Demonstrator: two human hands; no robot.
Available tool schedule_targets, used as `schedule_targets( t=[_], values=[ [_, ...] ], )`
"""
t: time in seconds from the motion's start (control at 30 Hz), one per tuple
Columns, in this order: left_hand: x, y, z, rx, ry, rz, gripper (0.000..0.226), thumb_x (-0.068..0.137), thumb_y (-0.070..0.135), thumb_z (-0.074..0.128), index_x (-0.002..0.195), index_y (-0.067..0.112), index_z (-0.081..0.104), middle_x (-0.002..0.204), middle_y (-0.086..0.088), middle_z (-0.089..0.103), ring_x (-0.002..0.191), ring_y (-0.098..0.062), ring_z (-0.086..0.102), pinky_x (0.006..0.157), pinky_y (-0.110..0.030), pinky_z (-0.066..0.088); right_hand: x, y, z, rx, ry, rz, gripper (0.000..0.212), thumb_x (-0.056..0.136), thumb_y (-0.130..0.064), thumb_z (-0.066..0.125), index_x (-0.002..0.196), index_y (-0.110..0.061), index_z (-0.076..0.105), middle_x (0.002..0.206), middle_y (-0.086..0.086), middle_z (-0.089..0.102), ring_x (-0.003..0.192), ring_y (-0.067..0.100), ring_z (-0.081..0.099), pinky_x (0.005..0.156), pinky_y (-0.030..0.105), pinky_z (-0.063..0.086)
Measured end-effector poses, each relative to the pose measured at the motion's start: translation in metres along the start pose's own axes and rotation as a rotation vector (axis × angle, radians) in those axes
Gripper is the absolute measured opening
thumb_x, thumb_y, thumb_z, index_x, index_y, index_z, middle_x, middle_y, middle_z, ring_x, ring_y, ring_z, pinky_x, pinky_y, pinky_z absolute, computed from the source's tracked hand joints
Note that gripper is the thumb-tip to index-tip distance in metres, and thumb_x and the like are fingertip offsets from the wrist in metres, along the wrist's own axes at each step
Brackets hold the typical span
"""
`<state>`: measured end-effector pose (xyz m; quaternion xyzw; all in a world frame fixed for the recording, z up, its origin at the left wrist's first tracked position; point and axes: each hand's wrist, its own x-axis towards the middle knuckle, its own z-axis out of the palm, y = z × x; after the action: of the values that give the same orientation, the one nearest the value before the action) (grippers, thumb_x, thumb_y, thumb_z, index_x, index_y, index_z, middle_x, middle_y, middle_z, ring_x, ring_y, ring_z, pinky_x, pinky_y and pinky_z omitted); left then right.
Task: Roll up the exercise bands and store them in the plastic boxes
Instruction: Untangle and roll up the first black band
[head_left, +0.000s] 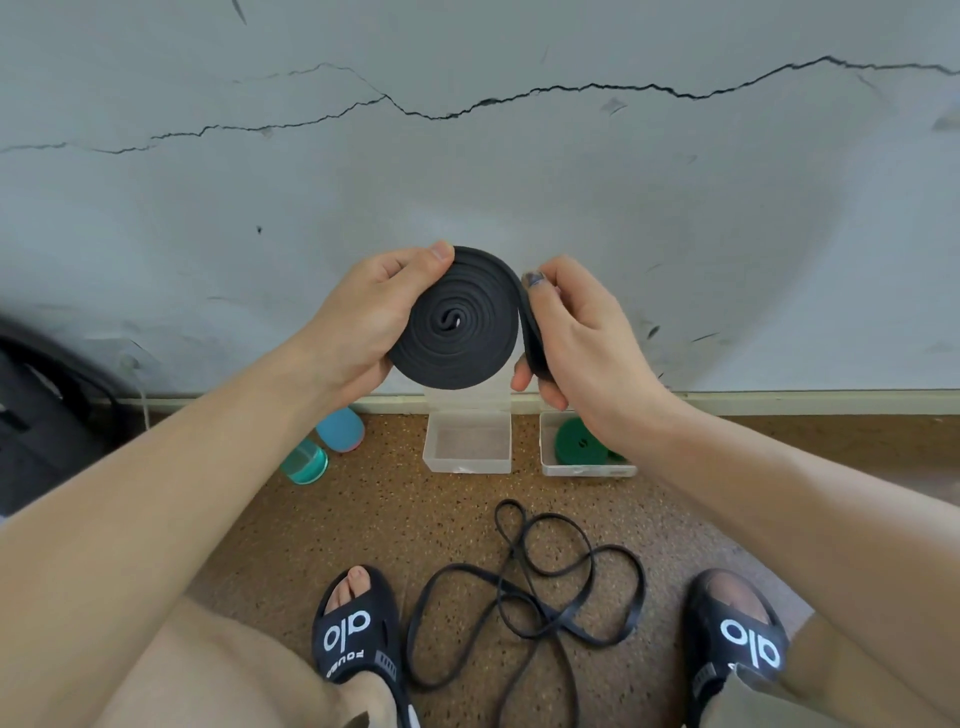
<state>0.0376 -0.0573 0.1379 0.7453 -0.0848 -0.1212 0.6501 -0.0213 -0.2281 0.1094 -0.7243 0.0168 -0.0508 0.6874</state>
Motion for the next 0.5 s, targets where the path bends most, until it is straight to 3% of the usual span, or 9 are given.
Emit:
schedule_targets(
  t=[0.13,0.2,0.33,0.43,0.5],
  values=[
    [-0.0006,0.0024,0.0,0.004,0.022,-0.017,0.037,0.107,0.033,0.047,0.105,0.006,0.072,0.094,-0.008,0.077,0.087,-0.019,0.073,0.078,-0.031,0.06,-0.0042,-0.0075,0.0002,-0.109,-0.012,-0.085,0.035,0.109,-0.04,0.042,0.088,-0.012,0.045,0.061,0.01,0.053,0.043,0.019,0.062,0.036,0.026,0.036],
    [-0.0016,0.0019,0.0015,0.003,0.026,-0.024,0.038,0.107,0.034,0.047,0.106,0.006,0.073,0.098,-0.01,0.077,0.091,-0.021,0.074,0.081,-0.034,0.06,-0.0054,-0.0076,0.0016,-0.139,0.02,-0.1,0.035,0.108,-0.037,0.045,0.086,-0.011,0.044,0.063,0.015,0.057,0.044,0.02,0.064,0.039,0.029,0.041],
    [-0.0042,0.0026,0.0037,-0.013,0.034,-0.026,0.037,0.107,0.033,0.047,0.101,0.008,0.074,0.095,-0.01,0.078,0.088,-0.02,0.074,0.08,-0.034,0.06,-0.003,-0.007,0.0032,-0.045,0.058,-0.068,0.031,0.107,-0.029,0.049,0.082,-0.011,0.045,0.059,0.002,0.058,0.052,0.03,0.069,0.047,0.04,0.055],
    [-0.0056,0.0047,0.0047,-0.072,0.04,-0.031,0.039,0.108,0.033,0.046,0.102,0.006,0.073,0.096,-0.011,0.078,0.088,-0.021,0.074,0.079,-0.033,0.061,0.0008,-0.0095,0.0028,-0.007,0.077,-0.087,0.023,0.106,-0.029,0.052,0.095,-0.009,0.058,0.066,0.0,0.06,0.058,0.021,0.068,0.057,0.042,0.06],
    [-0.0057,0.0066,0.0076,-0.125,0.057,-0.038,0.038,0.107,0.034,0.047,0.102,0.007,0.074,0.098,-0.011,0.078,0.09,-0.022,0.074,0.08,-0.033,0.061,0.002,-0.012,0.0038,-0.053,0.113,-0.144,0.019,0.106,-0.03,0.053,0.117,-0.019,0.063,0.072,-0.001,0.06,0.065,0.011,0.062,0.062,0.035,0.061]
  ],
)
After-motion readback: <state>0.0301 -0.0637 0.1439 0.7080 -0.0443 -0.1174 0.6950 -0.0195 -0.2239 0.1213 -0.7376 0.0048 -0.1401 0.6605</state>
